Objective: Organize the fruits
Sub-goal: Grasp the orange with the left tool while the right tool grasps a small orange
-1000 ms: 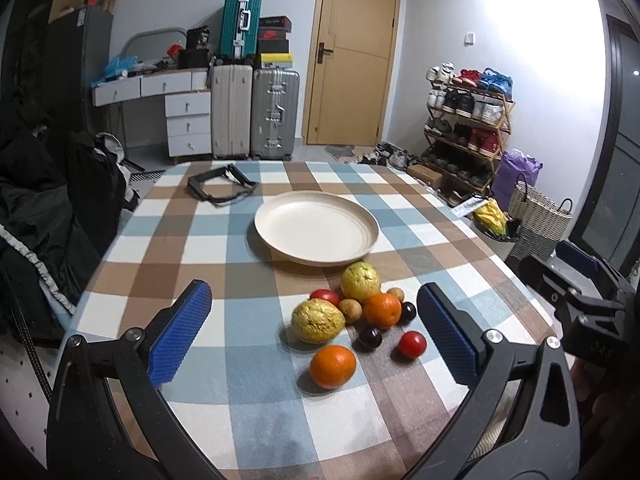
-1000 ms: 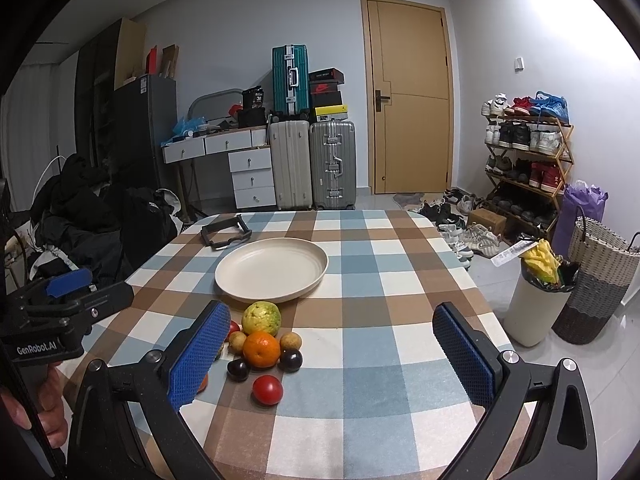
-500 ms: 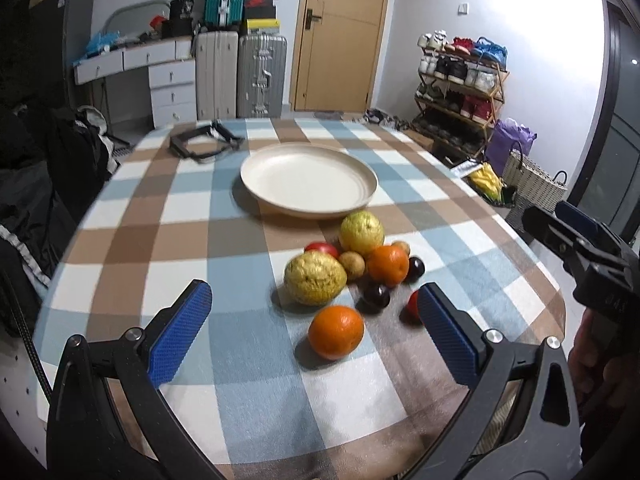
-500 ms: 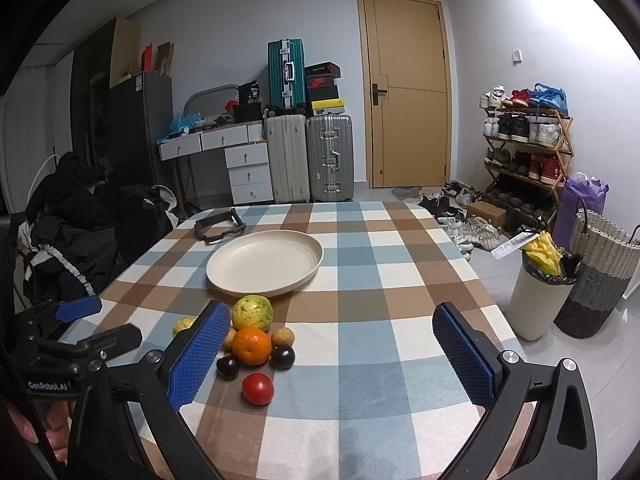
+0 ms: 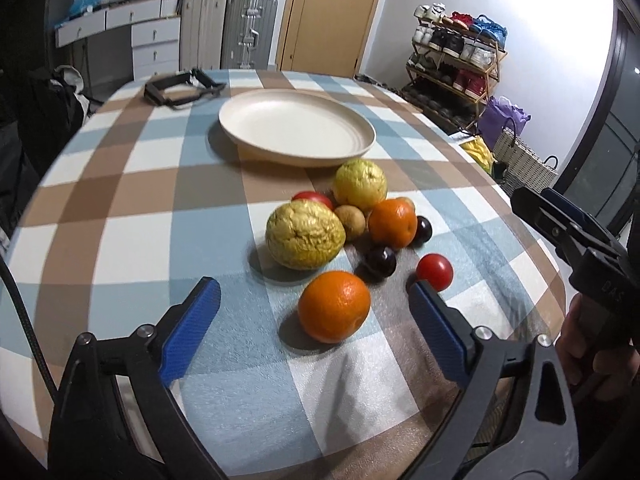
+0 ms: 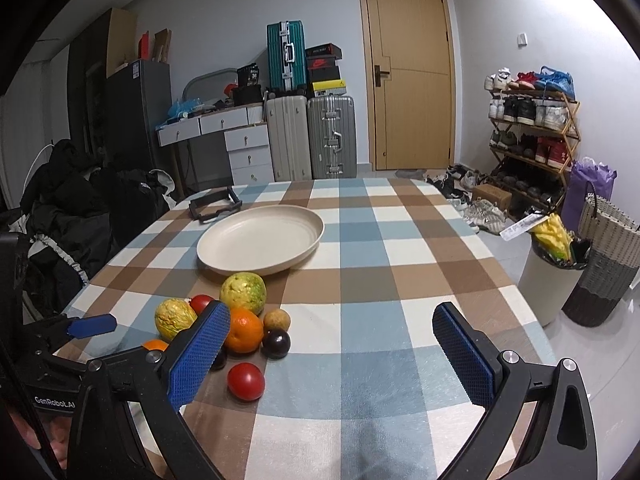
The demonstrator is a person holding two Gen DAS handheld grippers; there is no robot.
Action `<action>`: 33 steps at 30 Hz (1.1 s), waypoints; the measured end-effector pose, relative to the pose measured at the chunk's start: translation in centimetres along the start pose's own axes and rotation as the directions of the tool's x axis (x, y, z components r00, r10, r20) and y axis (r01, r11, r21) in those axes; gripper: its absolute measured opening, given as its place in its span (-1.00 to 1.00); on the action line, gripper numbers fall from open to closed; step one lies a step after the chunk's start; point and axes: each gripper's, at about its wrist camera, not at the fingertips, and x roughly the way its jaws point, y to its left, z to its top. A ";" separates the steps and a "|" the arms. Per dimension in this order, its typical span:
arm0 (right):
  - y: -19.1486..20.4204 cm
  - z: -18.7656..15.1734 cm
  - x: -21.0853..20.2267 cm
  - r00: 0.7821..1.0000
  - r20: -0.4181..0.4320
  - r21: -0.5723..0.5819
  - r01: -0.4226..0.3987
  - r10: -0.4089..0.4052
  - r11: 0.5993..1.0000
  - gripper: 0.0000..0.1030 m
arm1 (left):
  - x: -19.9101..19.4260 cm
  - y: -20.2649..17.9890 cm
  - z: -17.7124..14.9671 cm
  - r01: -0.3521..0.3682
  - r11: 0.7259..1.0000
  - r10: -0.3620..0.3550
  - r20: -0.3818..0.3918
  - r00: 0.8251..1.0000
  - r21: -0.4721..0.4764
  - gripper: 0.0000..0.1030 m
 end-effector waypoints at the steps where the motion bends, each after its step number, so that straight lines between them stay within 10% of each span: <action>1: 0.0 -0.1 0.3 1.000 -0.008 -0.002 -0.004 0.004 1.000 1.00 | 0.2 0.1 0.0 0.001 1.000 -0.001 -0.005 1.000 -0.004 0.78; 16: -0.4 -0.7 2.4 0.999 -0.045 0.000 -0.026 0.026 1.000 1.00 | 1.8 0.7 -0.1 0.136 0.988 -0.140 -0.065 0.988 -0.070 -0.27; 33: -0.1 -2.3 3.7 0.971 -0.147 0.044 -0.186 0.191 0.981 1.00 | 1.0 1.6 -0.6 0.165 0.983 -0.169 -0.054 0.984 -0.080 -0.29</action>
